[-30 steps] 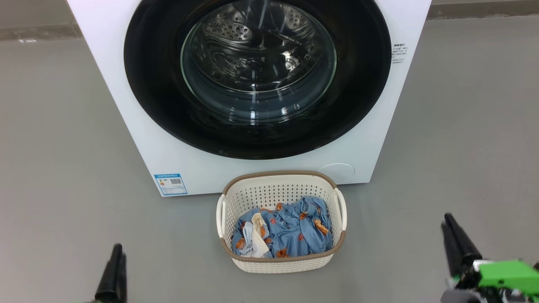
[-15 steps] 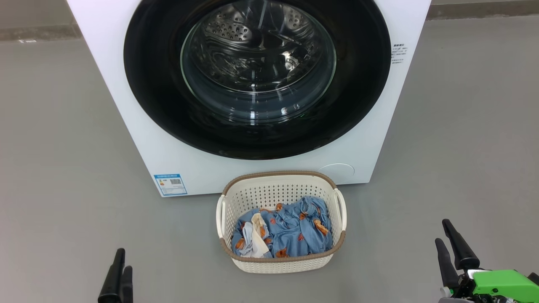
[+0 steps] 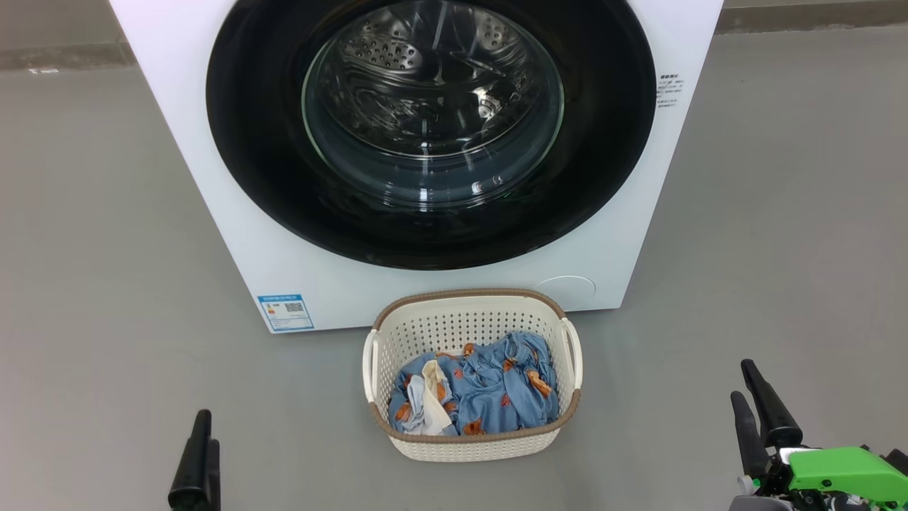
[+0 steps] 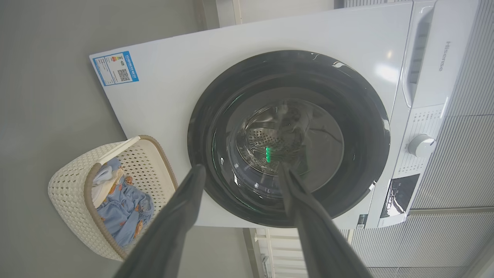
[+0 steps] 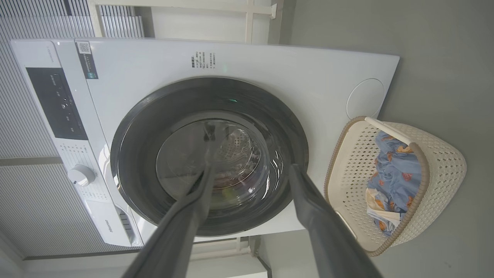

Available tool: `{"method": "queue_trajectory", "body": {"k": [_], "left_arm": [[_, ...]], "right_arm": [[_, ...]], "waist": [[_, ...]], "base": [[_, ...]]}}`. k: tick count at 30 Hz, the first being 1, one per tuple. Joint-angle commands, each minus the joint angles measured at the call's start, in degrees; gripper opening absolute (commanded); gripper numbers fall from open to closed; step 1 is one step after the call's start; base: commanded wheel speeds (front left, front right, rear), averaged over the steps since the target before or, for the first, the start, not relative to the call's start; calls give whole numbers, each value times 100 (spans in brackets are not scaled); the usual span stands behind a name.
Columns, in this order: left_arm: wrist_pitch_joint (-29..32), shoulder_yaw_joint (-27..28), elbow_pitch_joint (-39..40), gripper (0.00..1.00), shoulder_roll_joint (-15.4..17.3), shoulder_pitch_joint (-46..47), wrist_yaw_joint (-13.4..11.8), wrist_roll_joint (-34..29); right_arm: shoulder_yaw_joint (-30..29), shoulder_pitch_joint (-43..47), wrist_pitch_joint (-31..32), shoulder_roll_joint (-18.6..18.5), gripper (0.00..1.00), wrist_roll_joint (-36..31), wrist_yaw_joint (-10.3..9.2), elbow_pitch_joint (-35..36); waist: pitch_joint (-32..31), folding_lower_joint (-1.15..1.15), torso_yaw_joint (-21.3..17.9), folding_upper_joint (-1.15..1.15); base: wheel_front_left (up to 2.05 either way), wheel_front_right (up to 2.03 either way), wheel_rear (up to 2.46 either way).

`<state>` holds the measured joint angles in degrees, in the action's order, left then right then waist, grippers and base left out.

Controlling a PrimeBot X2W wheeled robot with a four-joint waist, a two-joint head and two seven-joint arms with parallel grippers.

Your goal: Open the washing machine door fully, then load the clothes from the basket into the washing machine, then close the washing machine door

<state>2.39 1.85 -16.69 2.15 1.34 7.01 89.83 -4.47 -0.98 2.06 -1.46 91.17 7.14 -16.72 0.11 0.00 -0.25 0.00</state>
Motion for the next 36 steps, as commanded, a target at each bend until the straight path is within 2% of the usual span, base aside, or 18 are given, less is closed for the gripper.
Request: {"method": "queue_trajectory", "body": {"k": [1, 16, 36], "left_arm": [[-63, 5, 195, 100, 114, 265, 11, -101], [-367, -360, 128, 100, 362, 402, 17, -999], [-706, -386, 141, 100, 391, 516, 17, -2845]], "right_arm": [[59, -304, -63, -93, 100, -130, 8, 187], [372, -425, -327, -212, 100, -929, 12, 248], [765, -590, -666, -392, 100, -2367, 18, 225]], "waist": [[-1, 0, -2, 0], [-27, 0, -16, 0], [-93, 0, -35, 0]], "base": [[0, 0, 0], [0, 0, 0], [0, 0, 0]]}}
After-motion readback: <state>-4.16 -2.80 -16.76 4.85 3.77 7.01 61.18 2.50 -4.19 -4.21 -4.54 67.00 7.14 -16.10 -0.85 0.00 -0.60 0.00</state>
